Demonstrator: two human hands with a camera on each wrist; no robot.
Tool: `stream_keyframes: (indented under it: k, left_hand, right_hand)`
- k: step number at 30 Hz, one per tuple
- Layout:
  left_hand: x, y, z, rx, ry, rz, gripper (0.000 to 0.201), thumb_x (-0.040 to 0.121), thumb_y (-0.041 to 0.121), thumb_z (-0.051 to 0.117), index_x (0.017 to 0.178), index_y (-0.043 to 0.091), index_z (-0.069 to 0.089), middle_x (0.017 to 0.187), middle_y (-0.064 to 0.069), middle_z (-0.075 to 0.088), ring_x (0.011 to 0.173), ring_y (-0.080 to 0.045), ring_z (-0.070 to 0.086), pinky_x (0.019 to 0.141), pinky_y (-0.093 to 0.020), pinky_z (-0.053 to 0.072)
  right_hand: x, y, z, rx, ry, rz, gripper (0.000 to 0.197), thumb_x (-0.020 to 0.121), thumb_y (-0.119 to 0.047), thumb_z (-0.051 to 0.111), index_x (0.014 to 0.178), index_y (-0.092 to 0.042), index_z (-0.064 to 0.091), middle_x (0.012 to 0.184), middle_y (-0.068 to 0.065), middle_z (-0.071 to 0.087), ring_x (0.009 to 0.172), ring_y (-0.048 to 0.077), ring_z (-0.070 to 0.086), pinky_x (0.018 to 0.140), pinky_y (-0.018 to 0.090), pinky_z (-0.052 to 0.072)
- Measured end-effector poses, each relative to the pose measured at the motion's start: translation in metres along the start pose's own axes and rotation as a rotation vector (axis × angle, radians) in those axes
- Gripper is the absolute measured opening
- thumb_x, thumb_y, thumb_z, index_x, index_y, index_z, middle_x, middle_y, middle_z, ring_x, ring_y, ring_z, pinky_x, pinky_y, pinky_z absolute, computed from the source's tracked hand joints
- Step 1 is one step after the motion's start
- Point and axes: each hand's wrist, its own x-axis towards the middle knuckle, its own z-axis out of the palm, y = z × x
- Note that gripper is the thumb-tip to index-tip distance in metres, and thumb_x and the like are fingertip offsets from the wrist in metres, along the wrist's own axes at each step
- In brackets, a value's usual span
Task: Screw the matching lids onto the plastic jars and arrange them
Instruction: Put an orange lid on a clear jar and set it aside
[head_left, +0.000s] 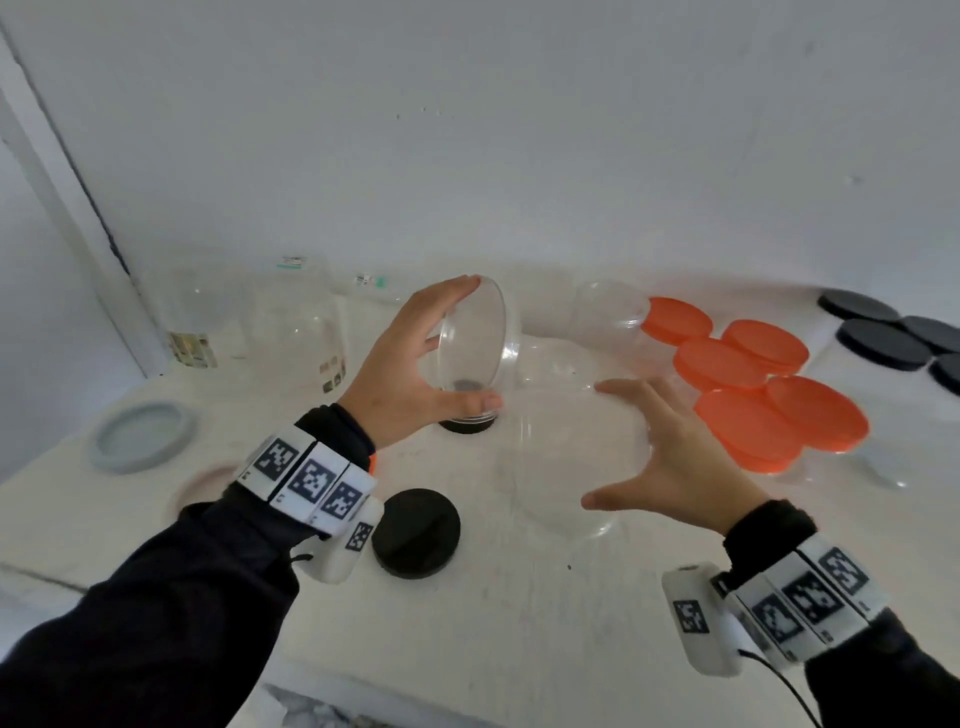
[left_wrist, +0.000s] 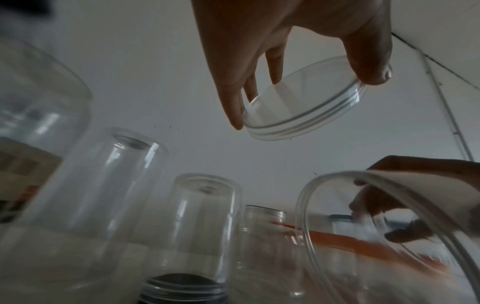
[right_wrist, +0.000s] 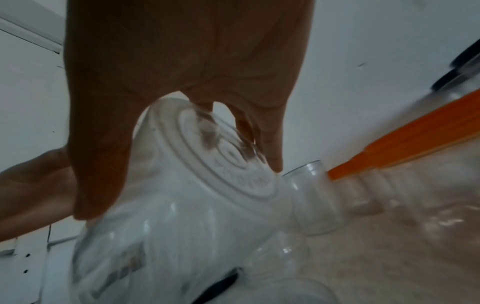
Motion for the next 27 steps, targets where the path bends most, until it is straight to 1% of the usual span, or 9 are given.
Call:
stream_keyframes:
  k: [1, 5, 11, 13, 15, 18, 21, 24, 27]
  left_hand:
    - [0.003, 0.002, 0.007, -0.009, -0.01, 0.004, 0.091, 0.058, 0.048, 0.076, 0.138, 0.035, 0.033, 0.138, 0.022, 0.033, 0.128, 0.004, 0.034, 0.103, -0.028, 0.037]
    - [0.009, 0.01, 0.035, -0.027, -0.06, 0.024, 0.092, 0.058, 0.049, 0.076, 0.138, 0.034, 0.033, 0.139, 0.019, 0.034, 0.127, 0.003, 0.035, 0.103, -0.028, 0.038]
    - [0.013, 0.02, 0.073, -0.017, -0.153, 0.046, 0.088, 0.056, 0.053, 0.075, 0.133, 0.04, 0.034, 0.139, 0.018, 0.034, 0.126, 0.004, 0.037, 0.097, -0.023, 0.04]
    - [0.013, 0.02, 0.084, -0.023, -0.186, 0.051, 0.088, 0.057, 0.053, 0.074, 0.134, 0.035, 0.035, 0.139, 0.018, 0.035, 0.126, 0.004, 0.036, 0.096, -0.018, 0.039]
    - [0.013, 0.022, 0.094, -0.019, -0.219, 0.052, 0.089, 0.058, 0.054, 0.073, 0.136, 0.032, 0.036, 0.139, 0.019, 0.035, 0.125, 0.006, 0.036, 0.094, -0.013, 0.038]
    - [0.014, 0.025, 0.107, -0.024, -0.246, 0.044, 0.089, 0.057, 0.055, 0.073, 0.135, 0.033, 0.036, 0.14, 0.019, 0.036, 0.125, 0.005, 0.037, 0.096, -0.019, 0.039]
    - [0.016, 0.028, 0.118, -0.042, -0.263, 0.056, 0.088, 0.057, 0.054, 0.073, 0.134, 0.035, 0.036, 0.14, 0.018, 0.036, 0.125, 0.003, 0.038, 0.098, -0.026, 0.04]
    - [0.019, 0.03, 0.127, -0.04, -0.275, 0.069, 0.088, 0.057, 0.054, 0.073, 0.134, 0.035, 0.035, 0.139, 0.018, 0.036, 0.125, 0.003, 0.038, 0.097, -0.024, 0.04]
    - [0.021, 0.033, 0.135, -0.046, -0.291, 0.083, 0.088, 0.058, 0.054, 0.073, 0.135, 0.033, 0.035, 0.139, 0.018, 0.036, 0.125, 0.003, 0.037, 0.097, -0.022, 0.04]
  right_hand:
    - [-0.007, 0.006, -0.003, -0.006, 0.007, 0.028, 0.099, 0.046, -0.04, 0.089, 0.13, -0.028, 0.039, 0.123, -0.011, 0.037, 0.108, 0.006, 0.04, 0.087, 0.019, 0.036]
    - [-0.032, 0.02, -0.011, -0.021, 0.027, 0.165, 0.099, 0.048, -0.042, 0.089, 0.128, -0.018, 0.036, 0.118, -0.011, 0.039, 0.107, 0.003, 0.038, 0.085, 0.015, 0.028]
    - [-0.064, 0.046, -0.015, 0.102, 0.09, 0.248, 0.089, 0.039, -0.055, 0.084, 0.107, -0.023, 0.036, 0.11, -0.007, 0.045, 0.101, 0.006, 0.047, 0.072, 0.012, 0.038]
    - [-0.071, 0.054, -0.014, 0.154, 0.101, 0.263, 0.093, 0.034, -0.063, 0.078, 0.109, -0.025, 0.037, 0.112, -0.009, 0.046, 0.103, 0.005, 0.049, 0.075, 0.015, 0.041]
    - [-0.078, 0.061, -0.014, 0.174, 0.111, 0.255, 0.1, 0.035, -0.063, 0.077, 0.12, -0.029, 0.037, 0.118, -0.011, 0.044, 0.104, 0.006, 0.05, 0.077, 0.015, 0.041]
    - [-0.084, 0.069, -0.015, 0.17, 0.11, 0.246, 0.106, 0.043, -0.06, 0.078, 0.135, -0.026, 0.035, 0.124, -0.011, 0.041, 0.106, 0.007, 0.049, 0.077, 0.011, 0.037]
    - [-0.09, 0.076, -0.015, 0.192, 0.116, 0.311, 0.094, 0.05, -0.055, 0.08, 0.127, -0.023, 0.036, 0.12, -0.009, 0.043, 0.108, 0.007, 0.048, 0.082, 0.017, 0.039]
    - [-0.097, 0.084, -0.012, 0.218, 0.11, 0.335, 0.083, 0.055, -0.045, 0.084, 0.117, -0.023, 0.034, 0.12, -0.007, 0.042, 0.113, 0.008, 0.046, 0.09, 0.023, 0.04]
    - [-0.105, 0.09, -0.015, 0.258, 0.066, 0.374, 0.083, 0.054, -0.049, 0.081, 0.114, -0.022, 0.031, 0.124, -0.007, 0.039, 0.119, 0.006, 0.04, 0.095, 0.022, 0.034]
